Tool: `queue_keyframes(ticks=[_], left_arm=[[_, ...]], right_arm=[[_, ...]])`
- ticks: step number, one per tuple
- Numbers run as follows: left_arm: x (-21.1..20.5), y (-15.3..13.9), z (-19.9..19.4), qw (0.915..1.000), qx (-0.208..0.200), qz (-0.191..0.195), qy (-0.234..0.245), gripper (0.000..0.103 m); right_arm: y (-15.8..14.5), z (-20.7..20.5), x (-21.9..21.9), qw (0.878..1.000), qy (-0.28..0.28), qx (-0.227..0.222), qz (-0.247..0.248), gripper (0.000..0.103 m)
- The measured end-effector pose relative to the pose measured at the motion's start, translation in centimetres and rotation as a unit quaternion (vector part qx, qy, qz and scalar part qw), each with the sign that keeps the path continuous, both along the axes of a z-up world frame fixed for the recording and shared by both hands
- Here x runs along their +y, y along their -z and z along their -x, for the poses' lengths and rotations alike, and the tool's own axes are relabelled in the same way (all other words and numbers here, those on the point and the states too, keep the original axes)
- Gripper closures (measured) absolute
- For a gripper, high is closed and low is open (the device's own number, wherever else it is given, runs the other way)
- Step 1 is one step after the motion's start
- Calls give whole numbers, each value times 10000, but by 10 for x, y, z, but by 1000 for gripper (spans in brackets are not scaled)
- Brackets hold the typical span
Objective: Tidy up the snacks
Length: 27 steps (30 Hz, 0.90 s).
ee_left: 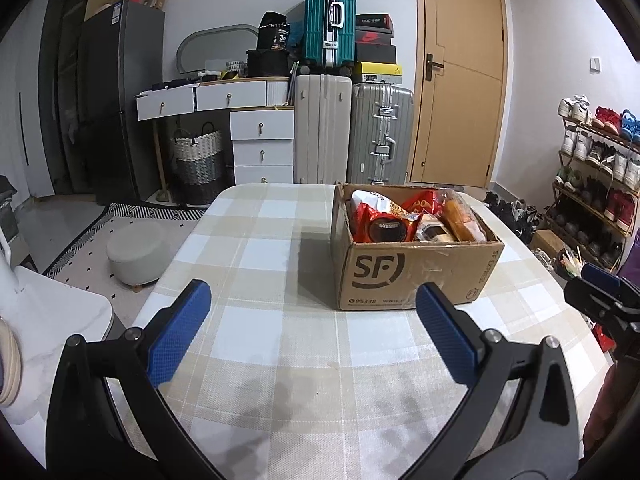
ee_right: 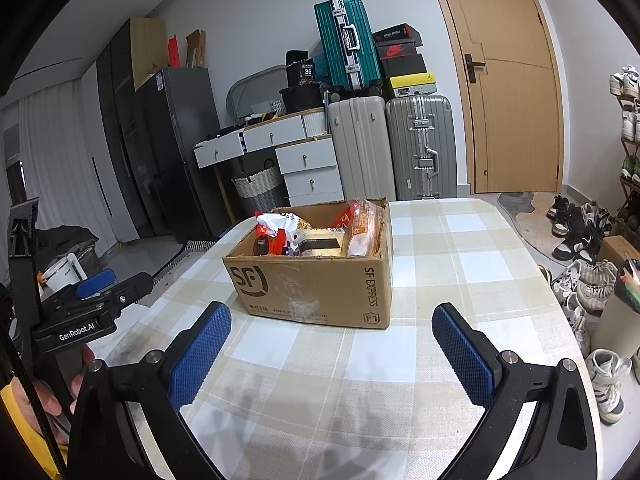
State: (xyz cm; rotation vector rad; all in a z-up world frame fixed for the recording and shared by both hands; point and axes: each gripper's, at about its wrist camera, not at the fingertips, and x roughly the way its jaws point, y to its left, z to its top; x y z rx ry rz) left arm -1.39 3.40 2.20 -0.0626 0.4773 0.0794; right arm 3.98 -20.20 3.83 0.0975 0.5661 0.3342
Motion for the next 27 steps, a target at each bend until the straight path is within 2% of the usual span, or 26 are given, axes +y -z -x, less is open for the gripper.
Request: queue_keyframes(ticks=[5, 12, 27], left_arm=[[-3, -2, 1, 10000, -36, -34, 27, 1], [3, 0, 0, 9996, 103, 271, 55, 1], [5, 2, -4, 9993, 260, 203, -147, 1]], right_arm=[[0, -1, 0, 10000, -10, 18, 1, 1], [3, -4, 2, 9999, -47, 77, 56, 1], [5, -5, 5, 9999, -80, 69, 72, 1]])
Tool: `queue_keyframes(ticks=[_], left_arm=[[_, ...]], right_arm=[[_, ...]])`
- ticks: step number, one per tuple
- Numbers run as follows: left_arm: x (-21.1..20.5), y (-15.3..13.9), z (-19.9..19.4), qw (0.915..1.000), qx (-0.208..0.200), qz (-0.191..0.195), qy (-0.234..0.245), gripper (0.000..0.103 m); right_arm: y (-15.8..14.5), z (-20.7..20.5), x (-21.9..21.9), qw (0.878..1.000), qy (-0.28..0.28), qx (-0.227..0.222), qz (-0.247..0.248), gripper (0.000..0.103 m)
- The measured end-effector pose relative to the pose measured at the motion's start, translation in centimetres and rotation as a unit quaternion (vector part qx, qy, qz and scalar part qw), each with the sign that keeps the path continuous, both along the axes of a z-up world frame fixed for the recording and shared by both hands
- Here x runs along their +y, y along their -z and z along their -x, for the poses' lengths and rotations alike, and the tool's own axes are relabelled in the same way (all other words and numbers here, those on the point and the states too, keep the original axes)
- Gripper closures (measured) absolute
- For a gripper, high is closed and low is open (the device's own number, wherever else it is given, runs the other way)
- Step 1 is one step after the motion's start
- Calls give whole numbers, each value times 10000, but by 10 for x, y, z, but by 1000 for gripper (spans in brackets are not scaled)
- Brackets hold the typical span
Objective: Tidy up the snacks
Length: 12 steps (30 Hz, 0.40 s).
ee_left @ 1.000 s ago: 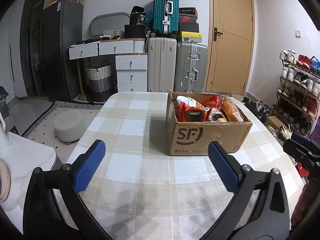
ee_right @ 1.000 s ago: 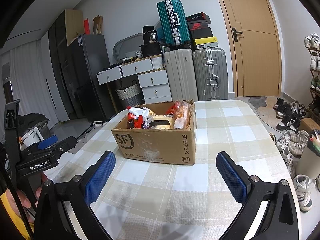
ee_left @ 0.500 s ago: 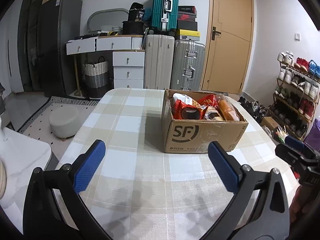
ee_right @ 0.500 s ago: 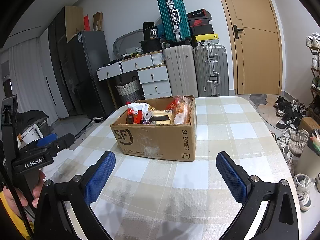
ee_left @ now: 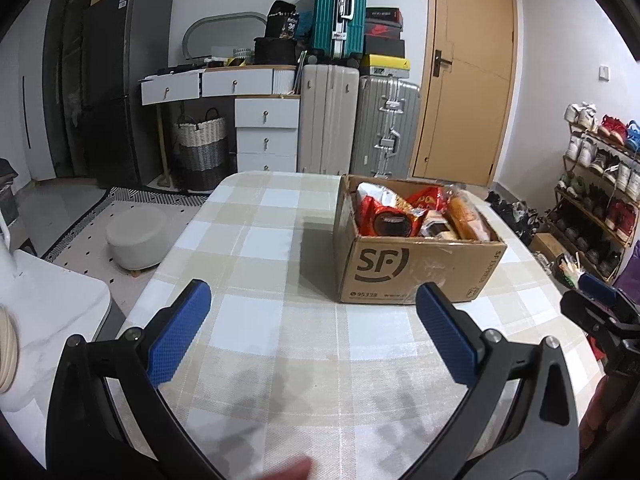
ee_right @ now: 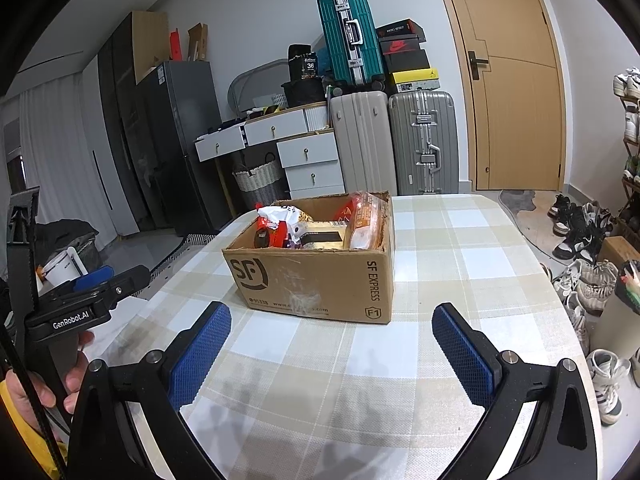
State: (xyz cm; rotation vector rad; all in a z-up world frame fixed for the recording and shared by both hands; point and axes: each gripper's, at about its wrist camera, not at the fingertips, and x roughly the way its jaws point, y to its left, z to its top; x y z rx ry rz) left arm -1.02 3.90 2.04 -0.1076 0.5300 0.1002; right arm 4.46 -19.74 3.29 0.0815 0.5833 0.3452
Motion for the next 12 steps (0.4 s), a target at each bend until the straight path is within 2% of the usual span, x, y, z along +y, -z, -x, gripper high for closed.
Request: queue_keyframes(ticks=[12], left_arm=[[-3, 8, -5, 10000, -59, -61, -6, 1]], right_arm=[[-3, 3, 1, 10000, 0, -96, 6, 1]])
